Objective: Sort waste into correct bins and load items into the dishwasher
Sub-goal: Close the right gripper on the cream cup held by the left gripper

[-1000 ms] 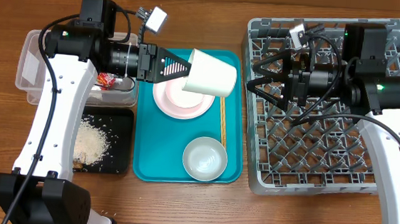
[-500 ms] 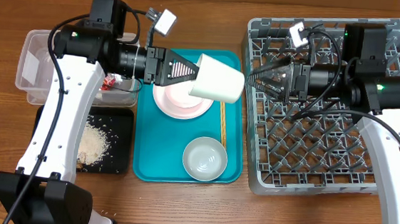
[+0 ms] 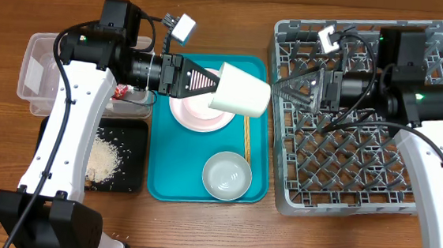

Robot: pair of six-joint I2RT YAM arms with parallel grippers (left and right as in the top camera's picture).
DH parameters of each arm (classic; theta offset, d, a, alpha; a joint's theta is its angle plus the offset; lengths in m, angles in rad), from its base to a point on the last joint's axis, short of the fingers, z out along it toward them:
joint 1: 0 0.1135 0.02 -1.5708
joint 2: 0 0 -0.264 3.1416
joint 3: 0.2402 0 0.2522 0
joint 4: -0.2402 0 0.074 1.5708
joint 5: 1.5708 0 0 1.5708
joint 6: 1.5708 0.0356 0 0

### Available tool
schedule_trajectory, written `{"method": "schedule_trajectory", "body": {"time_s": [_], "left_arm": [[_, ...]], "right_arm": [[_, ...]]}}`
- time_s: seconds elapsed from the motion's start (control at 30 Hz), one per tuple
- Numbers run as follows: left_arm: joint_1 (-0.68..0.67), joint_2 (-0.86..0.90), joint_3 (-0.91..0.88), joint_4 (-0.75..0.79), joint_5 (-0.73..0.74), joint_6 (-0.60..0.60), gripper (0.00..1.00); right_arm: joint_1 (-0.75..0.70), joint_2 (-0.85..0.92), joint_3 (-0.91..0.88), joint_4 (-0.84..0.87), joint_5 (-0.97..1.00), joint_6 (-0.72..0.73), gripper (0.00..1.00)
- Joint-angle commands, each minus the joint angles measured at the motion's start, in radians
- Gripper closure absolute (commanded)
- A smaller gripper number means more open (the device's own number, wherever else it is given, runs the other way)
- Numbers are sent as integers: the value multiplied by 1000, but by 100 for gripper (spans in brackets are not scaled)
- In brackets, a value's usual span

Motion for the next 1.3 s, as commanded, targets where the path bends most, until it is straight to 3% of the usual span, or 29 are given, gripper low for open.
{"method": "schedule_trajectory", "body": {"time_s": [0.0,0.3,0.47,0.63,0.8,1.0,1.27], "left_arm": [[-8,-8,16,14,35,34,96],[-9,-8,16,22,35,34,96],[-18,-8,16,23,42,34,96],[-26,-8,16,23,42,35,96],[-26,-8,16,23,42,35,96],[-27,-8,16,22,42,35,96],[-35,-8,16,12,6,35,96]], "right_arm": [[26,-22,27,3,-164,-121,0],[54,-22,27,0,-244,-225,0],[82,-21,27,-3,-98,-251,0],[116,-21,27,12,-92,-265,1],[151,-21,27,37,-64,-269,8],[153,-20,27,47,-41,-269,27],[153,-20,27,68,-30,-269,40]]}}
